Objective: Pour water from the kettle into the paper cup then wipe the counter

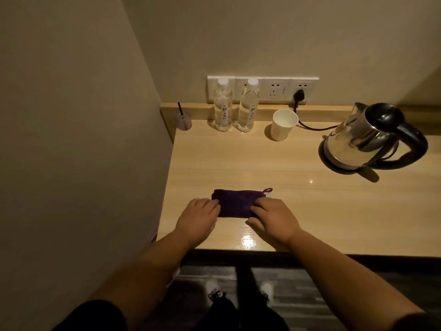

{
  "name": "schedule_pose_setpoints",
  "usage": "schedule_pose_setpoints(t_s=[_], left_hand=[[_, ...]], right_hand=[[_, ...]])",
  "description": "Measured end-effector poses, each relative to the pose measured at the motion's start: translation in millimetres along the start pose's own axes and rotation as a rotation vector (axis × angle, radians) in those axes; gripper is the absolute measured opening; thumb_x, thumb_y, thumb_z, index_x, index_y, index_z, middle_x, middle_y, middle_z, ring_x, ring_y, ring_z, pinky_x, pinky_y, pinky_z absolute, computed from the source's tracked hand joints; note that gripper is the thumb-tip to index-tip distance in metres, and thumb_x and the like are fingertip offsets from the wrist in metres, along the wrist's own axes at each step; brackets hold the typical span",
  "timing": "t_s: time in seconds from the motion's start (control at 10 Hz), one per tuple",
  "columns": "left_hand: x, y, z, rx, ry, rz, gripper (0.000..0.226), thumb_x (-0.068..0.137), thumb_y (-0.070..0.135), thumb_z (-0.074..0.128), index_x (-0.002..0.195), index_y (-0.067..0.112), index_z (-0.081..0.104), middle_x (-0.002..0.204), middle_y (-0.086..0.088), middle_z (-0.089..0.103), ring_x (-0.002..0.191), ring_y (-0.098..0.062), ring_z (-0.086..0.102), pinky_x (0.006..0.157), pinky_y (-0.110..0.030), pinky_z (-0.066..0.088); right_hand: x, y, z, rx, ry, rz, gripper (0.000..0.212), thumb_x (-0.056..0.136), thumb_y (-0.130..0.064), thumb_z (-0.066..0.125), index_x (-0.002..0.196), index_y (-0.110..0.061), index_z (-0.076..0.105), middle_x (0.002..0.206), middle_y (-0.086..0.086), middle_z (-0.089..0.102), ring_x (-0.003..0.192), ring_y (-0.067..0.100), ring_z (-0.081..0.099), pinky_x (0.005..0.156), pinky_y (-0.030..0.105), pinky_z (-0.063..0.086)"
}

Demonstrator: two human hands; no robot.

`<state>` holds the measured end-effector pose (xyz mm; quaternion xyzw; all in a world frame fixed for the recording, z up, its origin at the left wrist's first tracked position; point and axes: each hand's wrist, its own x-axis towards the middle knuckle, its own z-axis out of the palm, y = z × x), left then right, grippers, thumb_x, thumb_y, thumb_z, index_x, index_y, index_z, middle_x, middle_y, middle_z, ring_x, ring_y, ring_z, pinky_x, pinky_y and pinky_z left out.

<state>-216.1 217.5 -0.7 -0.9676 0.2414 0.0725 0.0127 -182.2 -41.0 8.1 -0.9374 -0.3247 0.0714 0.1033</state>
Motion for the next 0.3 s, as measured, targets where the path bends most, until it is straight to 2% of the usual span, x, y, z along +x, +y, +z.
schedule_pose_setpoints(t_s=[0.1, 0.2, 0.3], left_hand=[[-12.1, -7.6, 2.7, 0.033, -0.107, 0.015, 0.054, 0.095, 0.042, 0.043, 0.142, 0.015, 0.044, 0.148, -0.005, 0.042, 0.127, -0.028, 0.043, 0.103, -0.044, 0.034], [-16.6, -5.4, 2.3, 0.024, -0.231, -0.043, 0.063, 0.098, 0.05, 0.022, 0.153, 0.019, 0.016, 0.161, -0.002, 0.012, 0.142, -0.029, 0.016, 0.113, -0.045, 0.014], [-22.7, 10.6, 0.3, -0.044, -0.212, -0.084, 0.062, 0.098, 0.045, 0.029, 0.152, 0.018, 0.016, 0.161, -0.006, 0.011, 0.142, -0.028, 0.016, 0.113, -0.044, 0.015]], right_hand=[[-22.2, -2.3, 11.2, -0.066, -0.117, 0.024, 0.054, 0.091, -0.05, 0.044, 0.127, -0.012, 0.058, 0.131, 0.011, 0.056, 0.116, 0.029, 0.052, 0.097, 0.041, 0.04], [-28.2, -4.5, 6.9, -0.115, -0.207, 0.04, 0.068, 0.094, -0.055, 0.033, 0.144, -0.01, 0.039, 0.151, 0.013, 0.036, 0.14, 0.029, 0.029, 0.114, 0.046, 0.018], [-26.9, -13.8, -1.0, -0.059, -0.165, 0.069, 0.063, 0.094, -0.051, 0.036, 0.144, -0.014, 0.037, 0.151, 0.009, 0.037, 0.139, 0.028, 0.03, 0.114, 0.047, 0.019]])
